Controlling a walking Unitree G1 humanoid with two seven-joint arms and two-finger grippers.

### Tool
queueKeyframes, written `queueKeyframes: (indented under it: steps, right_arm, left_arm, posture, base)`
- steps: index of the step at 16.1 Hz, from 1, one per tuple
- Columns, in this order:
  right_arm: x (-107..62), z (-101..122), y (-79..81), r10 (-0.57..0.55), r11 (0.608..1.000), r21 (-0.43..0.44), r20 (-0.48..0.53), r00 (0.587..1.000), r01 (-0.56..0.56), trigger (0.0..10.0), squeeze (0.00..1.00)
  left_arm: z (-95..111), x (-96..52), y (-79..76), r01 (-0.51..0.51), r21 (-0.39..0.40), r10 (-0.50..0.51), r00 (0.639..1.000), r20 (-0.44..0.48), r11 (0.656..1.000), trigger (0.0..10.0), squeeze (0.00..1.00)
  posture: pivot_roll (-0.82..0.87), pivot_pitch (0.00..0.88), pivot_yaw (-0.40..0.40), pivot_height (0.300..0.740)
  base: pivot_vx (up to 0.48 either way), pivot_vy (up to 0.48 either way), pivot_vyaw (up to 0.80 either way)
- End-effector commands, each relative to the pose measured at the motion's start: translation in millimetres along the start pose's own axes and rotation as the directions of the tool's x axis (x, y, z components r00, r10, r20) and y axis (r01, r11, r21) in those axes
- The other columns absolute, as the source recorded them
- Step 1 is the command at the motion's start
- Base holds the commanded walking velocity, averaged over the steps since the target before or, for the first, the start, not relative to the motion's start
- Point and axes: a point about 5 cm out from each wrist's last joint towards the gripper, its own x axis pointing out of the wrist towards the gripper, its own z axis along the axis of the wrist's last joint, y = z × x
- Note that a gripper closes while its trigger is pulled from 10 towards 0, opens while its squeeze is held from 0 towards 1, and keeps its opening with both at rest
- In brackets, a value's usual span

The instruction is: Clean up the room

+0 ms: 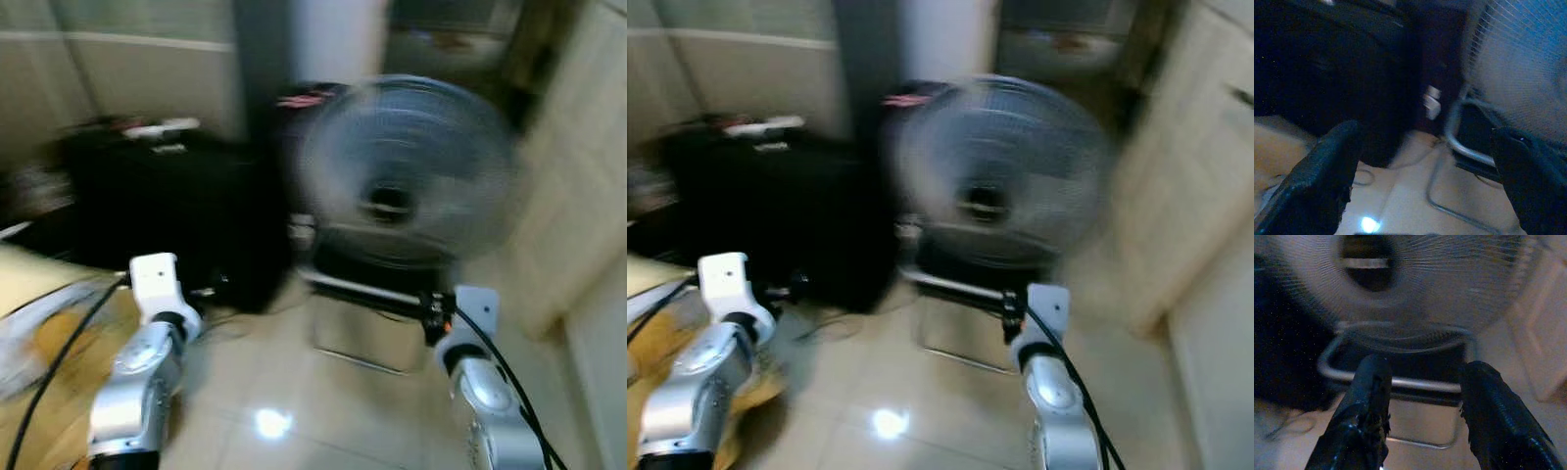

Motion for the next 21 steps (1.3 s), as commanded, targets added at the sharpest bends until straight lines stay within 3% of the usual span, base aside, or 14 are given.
queueKeyframes:
  steps: [1, 6, 9, 12, 21]
  right_arm:
    - [-1.3, 1.5, -3.3, -0.011, 1.000, -0.001, 0.007, 1.000, 0.011, 10.0, 0.00]
    - [-0.3, 4.6, -2.9, 0.002, 1.000, -0.028, 0.018, 1.000, -0.001, 10.0, 0.00]
    - [0.0, 5.0, -1.3, 0.021, 0.999, -0.040, 0.021, 1.000, -0.020, 10.0, 0.00]
    - [0.2, 1.6, 1.5, 0.038, 0.998, -0.041, -0.002, 0.999, -0.038, 10.0, 0.00]
    - [0.0, 0.3, 1.5, 0.031, 0.999, -0.012, -0.018, 0.999, -0.031, 10.0, 0.00]
  left_arm:
    - [2.7, 1.0, -6.5, 0.024, 0.006, -0.024, 1.000, 0.009, 1.000, 10.0, 0.00]
    - [2.4, 0.4, -8.1, 0.024, 0.005, -0.024, 1.000, 0.014, 1.000, 10.0, 0.00]
    - [3.1, -0.1, -9.5, 0.026, 0.031, -0.027, 0.999, 0.022, 0.999, 10.0, 0.00]
    - [1.8, -0.2, -10.0, 0.017, 0.115, -0.018, 1.000, 0.008, 0.993, 10.0, 0.00]
    - [0.9, 0.2, -9.6, 0.011, 0.123, -0.011, 1.000, 0.003, 0.992, 10.0, 0.00]
  posture:
    - [-0.05, 0.000, 0.040, 0.740]
    - [-0.06, 0.000, 0.033, 0.740]
    - [-0.06, 0.000, 0.031, 0.740]
    - [-0.06, 0.000, 0.033, 0.740]
    - [-0.06, 0.000, 0.036, 0.740]
  base:
    - [0.480, 0.000, -0.54]
    - [0.450, 0.000, 0.00]
    - [0.000, 0.000, 0.00]
    - [0.000, 0.000, 0.00]
    - [0.000, 0.000, 0.00]
